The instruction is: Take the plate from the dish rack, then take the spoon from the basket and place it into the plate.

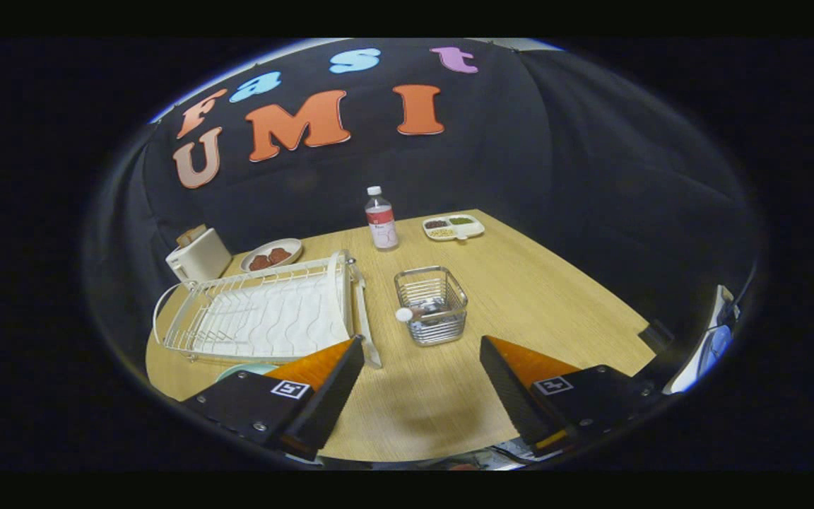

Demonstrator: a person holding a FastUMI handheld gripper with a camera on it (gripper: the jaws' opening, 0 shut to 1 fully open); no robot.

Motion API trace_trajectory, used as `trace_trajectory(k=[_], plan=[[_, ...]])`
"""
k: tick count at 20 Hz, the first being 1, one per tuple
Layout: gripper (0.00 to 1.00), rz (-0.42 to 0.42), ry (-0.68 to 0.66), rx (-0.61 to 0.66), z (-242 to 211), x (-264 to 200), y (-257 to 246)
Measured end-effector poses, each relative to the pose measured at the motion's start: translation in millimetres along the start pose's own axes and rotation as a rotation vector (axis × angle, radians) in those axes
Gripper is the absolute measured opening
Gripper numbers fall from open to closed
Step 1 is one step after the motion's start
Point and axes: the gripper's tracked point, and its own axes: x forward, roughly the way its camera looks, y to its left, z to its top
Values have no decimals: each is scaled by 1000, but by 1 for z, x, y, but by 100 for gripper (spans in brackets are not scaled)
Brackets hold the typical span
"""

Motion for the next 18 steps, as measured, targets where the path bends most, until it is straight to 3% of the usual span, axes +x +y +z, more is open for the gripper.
trace_trajectory(k=[7,9,18], plan=[[98,5,-45,-100,17,33,10],[90,15,-46,-115,18,45,15],[17,-48,-45,-147,20,77,3]])
